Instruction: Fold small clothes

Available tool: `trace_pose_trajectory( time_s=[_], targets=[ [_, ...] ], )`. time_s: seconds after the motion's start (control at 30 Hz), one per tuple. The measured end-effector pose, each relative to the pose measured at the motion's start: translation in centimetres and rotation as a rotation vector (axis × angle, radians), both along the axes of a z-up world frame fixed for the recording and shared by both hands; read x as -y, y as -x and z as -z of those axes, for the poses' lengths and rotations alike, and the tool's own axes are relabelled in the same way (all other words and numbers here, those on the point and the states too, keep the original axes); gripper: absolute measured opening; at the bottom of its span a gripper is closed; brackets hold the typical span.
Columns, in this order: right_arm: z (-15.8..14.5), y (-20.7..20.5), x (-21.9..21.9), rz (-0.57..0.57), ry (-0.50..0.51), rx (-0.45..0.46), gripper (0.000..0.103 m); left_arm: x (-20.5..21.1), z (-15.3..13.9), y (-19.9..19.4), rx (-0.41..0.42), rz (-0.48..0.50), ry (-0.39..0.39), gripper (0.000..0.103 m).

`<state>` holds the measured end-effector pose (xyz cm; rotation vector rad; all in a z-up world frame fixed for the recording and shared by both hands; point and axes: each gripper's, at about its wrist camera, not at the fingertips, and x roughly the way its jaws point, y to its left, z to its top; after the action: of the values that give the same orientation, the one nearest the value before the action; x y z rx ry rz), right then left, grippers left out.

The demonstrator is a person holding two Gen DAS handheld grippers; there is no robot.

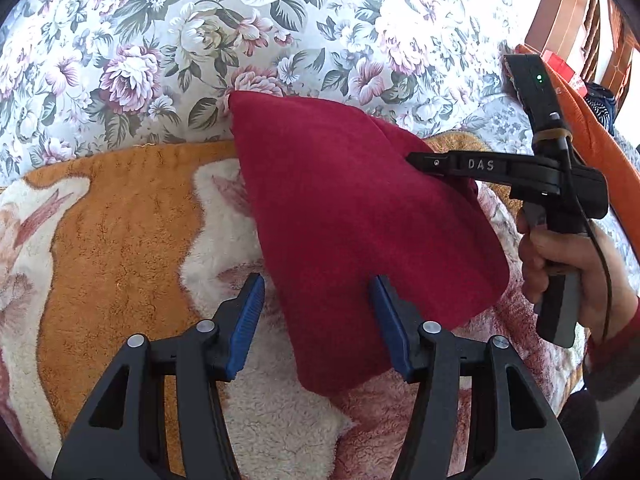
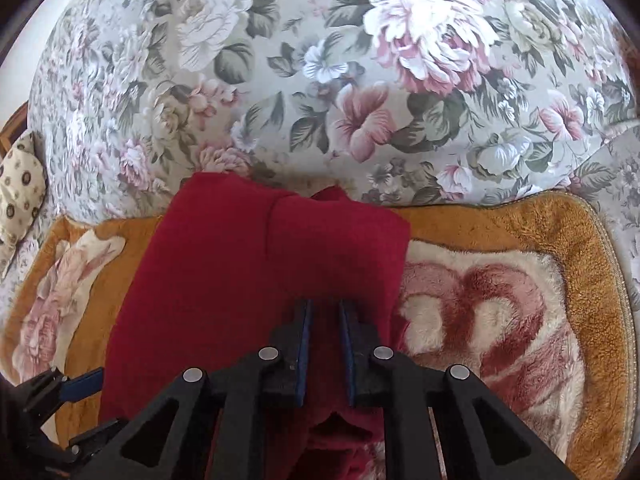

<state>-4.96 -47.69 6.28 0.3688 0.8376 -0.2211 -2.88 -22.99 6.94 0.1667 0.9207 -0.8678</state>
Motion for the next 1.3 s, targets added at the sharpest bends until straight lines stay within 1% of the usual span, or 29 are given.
trace_pose_trajectory(
  time_s=[0.03,0.1,0.17,0.23,0.3,0.37,0.47,0.57,0.6,0.67,0.7,0.77,0.93,0.97,1.13,1.2,1.3],
  targets=[
    [-0.1,0.1,0.1,0.002,-0.010,0.004,0.011,0.1,0.0,0.0,0.006,-0.003,-0.006,0.059],
    [-0.6,0.6,-0.6,-0.005,0.010,0.003,0.012,0.1,0.1,0.1,0.008,-0.011,-0.015,0.059],
    [-1.8,1.7,-1.7,-0.021,0.011,0.013,0.012,-0.1,0.0,0.1,0.010,-0.022,-0.018,0.059],
    [-3.4,3.5,-3.0,-0.030,0.003,0.046,0.013,-0.1,-0.1,0.2,0.013,-0.027,-0.022,0.059],
    [-4.7,5.5,-4.5,-0.047,0.019,0.068,0.014,-0.1,-0.2,0.4,0.024,-0.034,-0.026,0.059],
    [-5.0,6.8,-5.8,-0.071,0.019,0.069,0.014,-0.1,-0.2,0.6,0.038,-0.041,-0.031,0.059],
    [-3.4,7.7,-7.4,-0.108,0.015,0.028,0.014,-0.1,-0.2,0.8,0.051,-0.051,-0.037,0.059],
    [-0.1,7.5,-7.9,-0.096,0.064,-0.052,0.014,-0.1,-0.1,0.9,0.057,-0.058,-0.035,0.059],
    [0.8,7.6,-7.6,-0.085,0.062,-0.056,0.017,-0.1,-0.1,0.9,0.060,-0.060,-0.036,0.059],
    [1.1,7.9,-6.8,-0.057,0.011,-0.043,0.021,-0.2,-0.2,1.1,0.076,-0.069,-0.039,0.059],
    [0.7,8.4,-6.5,-0.038,-0.022,-0.031,0.021,-0.3,-0.3,1.2,0.082,-0.074,-0.041,0.059],
    [-0.2,9.2,-6.6,-0.020,-0.044,-0.006,0.021,-0.5,-0.7,1.4,0.098,-0.087,-0.045,0.059],
    [-2.4,11.6,-8.2,0.007,-0.020,0.051,0.021,-1.2,-1.5,2.2,0.138,-0.136,-0.065,0.059],
    [-2.8,12.0,-8.5,0.016,-0.009,0.057,0.023,-1.5,-1.6,2.3,0.139,-0.145,-0.068,0.059],
    [-4.1,13.1,-10.4,0.045,0.017,0.063,0.023,-2.8,-2.8,3.4,0.127,-0.182,-0.076,0.059],
    [-4.4,13.4,-11.2,0.045,0.026,0.060,0.024,-3.5,-3.7,4.1,0.156,-0.205,-0.082,0.059],
    [-5.1,13.9,-12.4,0.056,0.056,0.056,0.025,-4.6,-5.4,5.3,0.234,-0.248,-0.085,0.059]
  ],
)
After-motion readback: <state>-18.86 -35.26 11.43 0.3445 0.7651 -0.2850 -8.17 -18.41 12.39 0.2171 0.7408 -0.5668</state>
